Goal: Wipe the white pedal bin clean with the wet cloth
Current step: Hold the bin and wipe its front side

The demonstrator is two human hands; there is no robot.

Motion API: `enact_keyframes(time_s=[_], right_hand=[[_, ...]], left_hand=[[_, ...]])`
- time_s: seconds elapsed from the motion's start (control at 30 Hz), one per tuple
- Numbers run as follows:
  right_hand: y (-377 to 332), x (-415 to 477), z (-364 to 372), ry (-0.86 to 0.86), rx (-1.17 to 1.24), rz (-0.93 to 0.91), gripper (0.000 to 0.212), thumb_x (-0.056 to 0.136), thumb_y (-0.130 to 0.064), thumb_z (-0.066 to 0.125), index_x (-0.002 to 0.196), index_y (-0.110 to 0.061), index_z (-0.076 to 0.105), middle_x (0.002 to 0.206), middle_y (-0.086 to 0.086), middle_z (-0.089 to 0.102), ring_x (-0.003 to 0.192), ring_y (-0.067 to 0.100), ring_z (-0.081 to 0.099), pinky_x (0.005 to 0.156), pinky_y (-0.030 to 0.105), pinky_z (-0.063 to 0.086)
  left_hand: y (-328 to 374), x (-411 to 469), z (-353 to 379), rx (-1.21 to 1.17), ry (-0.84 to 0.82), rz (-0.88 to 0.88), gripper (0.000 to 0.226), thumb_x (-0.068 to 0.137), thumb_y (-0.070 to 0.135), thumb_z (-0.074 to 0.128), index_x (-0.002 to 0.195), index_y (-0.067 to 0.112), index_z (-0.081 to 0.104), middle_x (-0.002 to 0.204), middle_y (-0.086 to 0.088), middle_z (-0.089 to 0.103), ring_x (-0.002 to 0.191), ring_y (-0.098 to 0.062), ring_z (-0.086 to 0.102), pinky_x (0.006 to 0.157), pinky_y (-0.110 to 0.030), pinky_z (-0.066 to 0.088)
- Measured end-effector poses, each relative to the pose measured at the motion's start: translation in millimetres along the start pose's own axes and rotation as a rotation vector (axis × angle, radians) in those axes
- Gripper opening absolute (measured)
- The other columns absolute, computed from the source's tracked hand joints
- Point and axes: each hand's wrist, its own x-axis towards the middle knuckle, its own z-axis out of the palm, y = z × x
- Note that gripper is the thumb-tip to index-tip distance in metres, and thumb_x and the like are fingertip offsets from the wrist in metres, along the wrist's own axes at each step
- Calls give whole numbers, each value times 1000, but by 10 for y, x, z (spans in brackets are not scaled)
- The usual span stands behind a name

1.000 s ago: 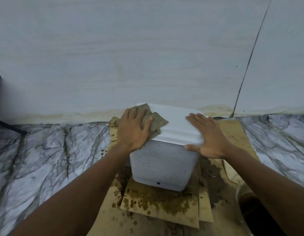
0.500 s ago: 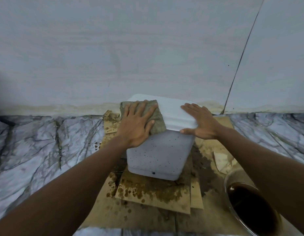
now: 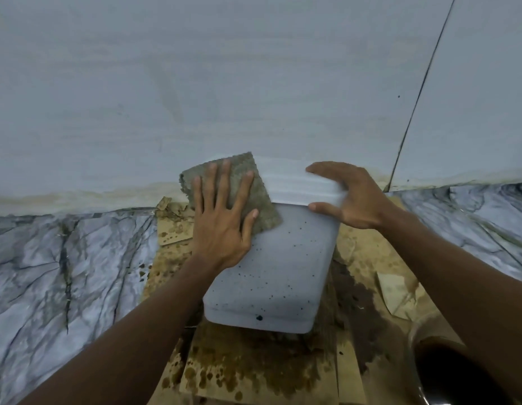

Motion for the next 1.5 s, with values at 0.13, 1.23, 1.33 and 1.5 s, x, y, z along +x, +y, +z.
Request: enact_keyframes(time_s=[0.13,1.23,1.33,1.5], right_hand=[[104,98,80,45,-23,-15,71,77,-66,64,135,-25,60,138,-2,62,127,22,55,106,55,42],[234,306,145,43,276,209,53,75,-45,78,126,-34,67,131,-15,63,120,4,54,100,25,42],[247,294,148,49,294,228,51,76,-40,79,126,-33,67,130,-13,64,120,7,55,99,27,44],[263,274,147,64,294,243,57,72,-46,76,126,-32,67,130,-11,63,119,9,55,101,31,47]], left_hand=[[28,-59,285,-4,35,-10,70,102,40,48,160,14,19,165,-25,3,152,-45,1,122,-62,2],[409,-233,794,-56,-58,1,76,99,52,40,160,18,11,166,-18,-4,154,-38,-3,123,-57,-2],[684,-104,823,-81,-62,54,73,100,49,41,160,16,15,165,-20,-3,154,-40,-4,122,-62,1],[938,-32,903,-84,-51,169,67,102,47,39,159,16,22,165,-17,-1,154,-37,-4,123,-60,0]])
